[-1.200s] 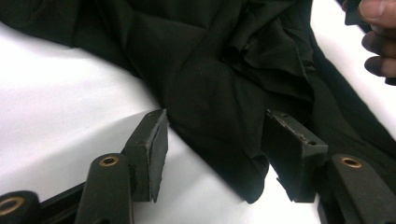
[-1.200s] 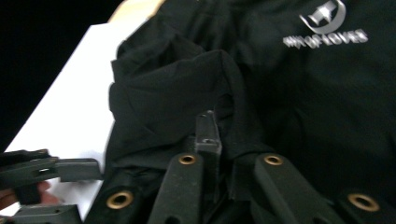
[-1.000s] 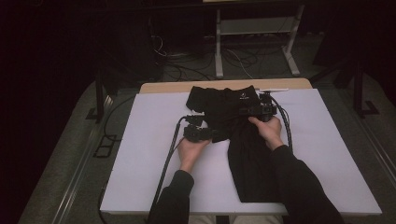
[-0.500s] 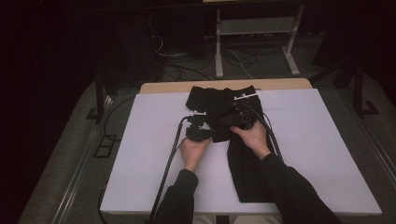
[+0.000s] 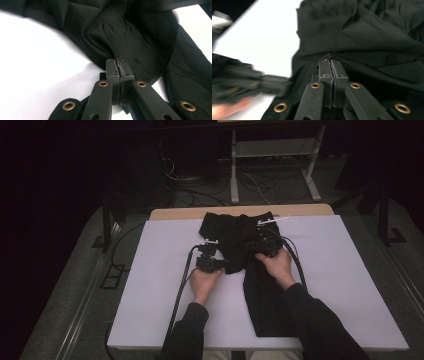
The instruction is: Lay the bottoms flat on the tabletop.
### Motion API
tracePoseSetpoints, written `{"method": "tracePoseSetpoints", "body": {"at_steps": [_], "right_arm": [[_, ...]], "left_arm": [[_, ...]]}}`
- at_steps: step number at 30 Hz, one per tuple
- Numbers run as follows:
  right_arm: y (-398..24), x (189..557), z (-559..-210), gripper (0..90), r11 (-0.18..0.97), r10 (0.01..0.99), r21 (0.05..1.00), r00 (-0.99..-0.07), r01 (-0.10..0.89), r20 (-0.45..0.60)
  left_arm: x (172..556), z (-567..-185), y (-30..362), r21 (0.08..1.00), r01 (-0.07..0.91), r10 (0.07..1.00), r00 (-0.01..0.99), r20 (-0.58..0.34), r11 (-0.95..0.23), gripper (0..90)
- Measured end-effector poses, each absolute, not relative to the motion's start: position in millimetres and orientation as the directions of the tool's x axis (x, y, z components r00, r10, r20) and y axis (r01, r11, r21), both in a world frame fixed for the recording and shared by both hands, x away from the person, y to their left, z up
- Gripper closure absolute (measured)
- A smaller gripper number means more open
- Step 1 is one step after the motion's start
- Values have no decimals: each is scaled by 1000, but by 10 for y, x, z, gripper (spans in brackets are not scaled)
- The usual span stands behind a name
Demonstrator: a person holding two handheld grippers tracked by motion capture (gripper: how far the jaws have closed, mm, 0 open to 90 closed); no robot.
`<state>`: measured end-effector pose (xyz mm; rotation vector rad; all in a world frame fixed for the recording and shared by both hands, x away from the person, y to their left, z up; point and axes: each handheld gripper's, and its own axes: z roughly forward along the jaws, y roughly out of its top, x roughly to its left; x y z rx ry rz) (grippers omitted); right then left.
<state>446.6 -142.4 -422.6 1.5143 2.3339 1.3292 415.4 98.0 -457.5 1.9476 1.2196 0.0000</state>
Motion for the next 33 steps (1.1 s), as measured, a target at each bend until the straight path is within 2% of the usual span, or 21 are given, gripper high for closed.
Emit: {"method": "tracePoseSetpoints", "body": {"at_steps": [5, 12, 24, 33], "right_arm": [[-1610, 4165, -4084, 876, 127, 709, 708, -562, 695, 425], [-1608, 3717, -4246, 876, 161, 640, 680, -600, 715, 480], [-1101, 3179, -4371, 876, 285, 521, 634, -672, 719, 527], [-698, 2893, -4492, 876, 407, 447, 600, -723, 689, 527]], "left_arm": [[4055, -4468, 1156, 612, 756, 750, 540, -381, -234, 882], [3813, -4352, 1409, 598, 744, 734, 580, -354, -299, 883], [3331, -4186, 1873, 564, 712, 726, 635, -264, -417, 887], [2963, -4210, 2202, 527, 708, 716, 655, -242, -470, 887]]}}
